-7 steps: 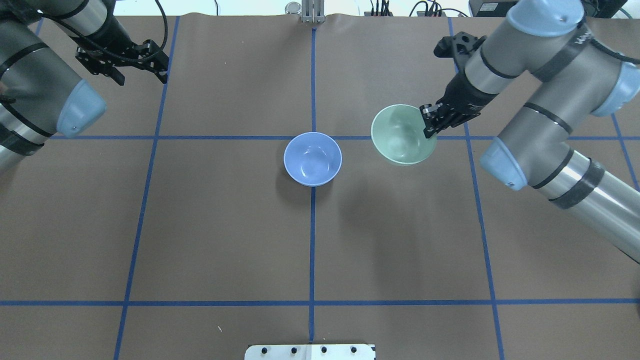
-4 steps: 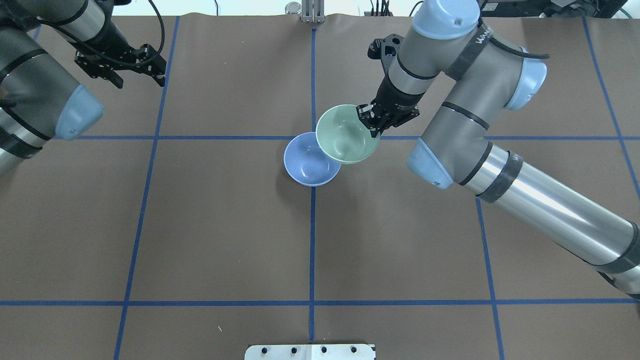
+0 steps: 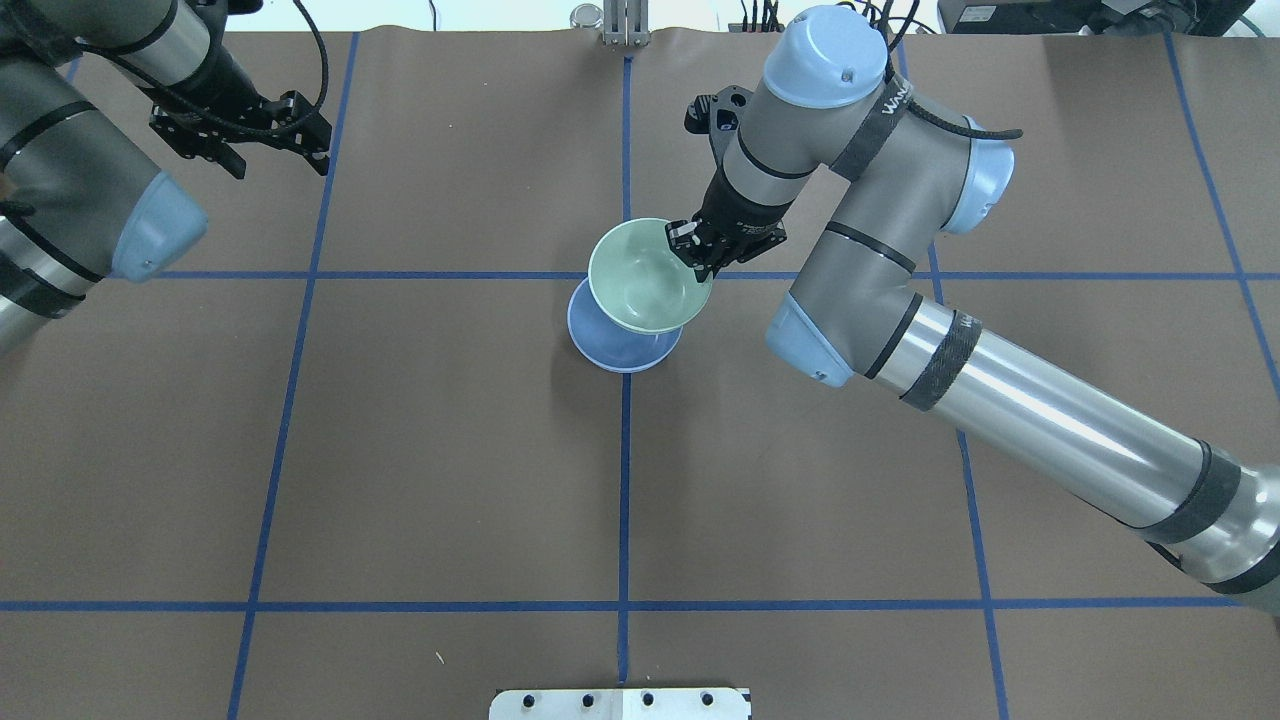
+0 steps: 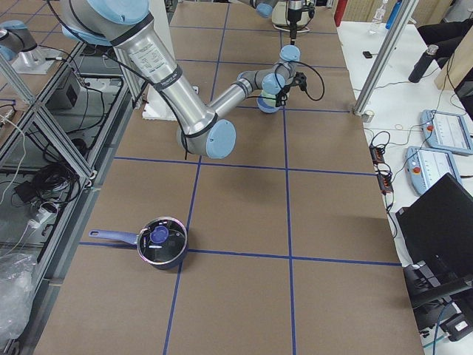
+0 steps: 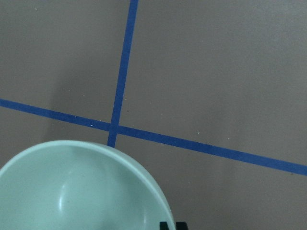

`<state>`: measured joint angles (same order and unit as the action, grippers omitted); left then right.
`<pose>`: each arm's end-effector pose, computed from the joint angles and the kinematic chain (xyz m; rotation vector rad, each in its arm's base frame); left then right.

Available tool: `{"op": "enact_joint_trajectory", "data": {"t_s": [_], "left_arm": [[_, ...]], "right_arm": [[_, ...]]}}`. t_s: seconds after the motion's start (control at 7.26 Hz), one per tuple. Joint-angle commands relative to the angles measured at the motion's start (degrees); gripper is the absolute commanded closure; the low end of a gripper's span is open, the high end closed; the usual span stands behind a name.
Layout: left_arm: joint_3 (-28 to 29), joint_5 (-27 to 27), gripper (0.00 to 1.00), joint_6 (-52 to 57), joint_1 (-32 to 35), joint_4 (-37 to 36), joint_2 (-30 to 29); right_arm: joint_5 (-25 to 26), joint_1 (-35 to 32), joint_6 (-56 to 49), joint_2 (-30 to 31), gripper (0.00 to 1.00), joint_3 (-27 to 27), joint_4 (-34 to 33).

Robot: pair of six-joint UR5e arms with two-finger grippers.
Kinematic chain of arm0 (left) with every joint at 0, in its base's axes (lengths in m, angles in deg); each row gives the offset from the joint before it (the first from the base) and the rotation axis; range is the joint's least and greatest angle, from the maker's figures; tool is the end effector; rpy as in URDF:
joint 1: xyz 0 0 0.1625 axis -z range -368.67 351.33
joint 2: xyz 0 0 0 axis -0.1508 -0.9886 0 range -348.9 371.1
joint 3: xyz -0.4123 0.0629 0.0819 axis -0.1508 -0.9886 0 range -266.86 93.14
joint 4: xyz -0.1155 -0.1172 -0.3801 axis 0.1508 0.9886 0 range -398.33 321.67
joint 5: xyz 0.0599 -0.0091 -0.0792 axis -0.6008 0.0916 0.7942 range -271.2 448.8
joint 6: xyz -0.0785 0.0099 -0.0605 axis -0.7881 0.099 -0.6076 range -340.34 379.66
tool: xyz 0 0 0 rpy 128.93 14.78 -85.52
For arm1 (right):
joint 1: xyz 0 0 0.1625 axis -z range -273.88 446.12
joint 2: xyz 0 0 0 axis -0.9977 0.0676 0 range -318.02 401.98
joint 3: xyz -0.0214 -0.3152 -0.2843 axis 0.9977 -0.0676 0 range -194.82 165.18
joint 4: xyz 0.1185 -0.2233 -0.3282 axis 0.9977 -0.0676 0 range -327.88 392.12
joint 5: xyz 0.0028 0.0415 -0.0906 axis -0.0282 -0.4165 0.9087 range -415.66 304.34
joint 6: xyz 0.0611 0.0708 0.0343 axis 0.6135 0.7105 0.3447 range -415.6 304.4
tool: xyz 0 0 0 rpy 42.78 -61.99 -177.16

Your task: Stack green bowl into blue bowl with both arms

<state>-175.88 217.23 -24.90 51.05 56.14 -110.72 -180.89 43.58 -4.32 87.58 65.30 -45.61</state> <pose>0.2849 -0.6295 0.3286 0.0764 0.8740 -0.0262 -0.5000 -0.5617 0.2269 0.0742 -0.9760 -0.1895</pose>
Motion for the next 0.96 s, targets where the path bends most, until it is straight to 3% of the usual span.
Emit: {"op": "enact_joint_trajectory", "data": {"t_s": [0.0, 0.83], "left_arm": [[0.16, -0.02, 0.03, 0.0, 0.04, 0.01, 0.0], [0.69, -0.02, 0.03, -0.17, -0.04, 0.62, 0.0]], "right_arm": [[1.12, 1.41, 2.05, -1.12, 0.87, -0.4, 0.56], [4.03, 2.73, 3.82, -2.27, 0.87, -2.33, 0.56]]}}
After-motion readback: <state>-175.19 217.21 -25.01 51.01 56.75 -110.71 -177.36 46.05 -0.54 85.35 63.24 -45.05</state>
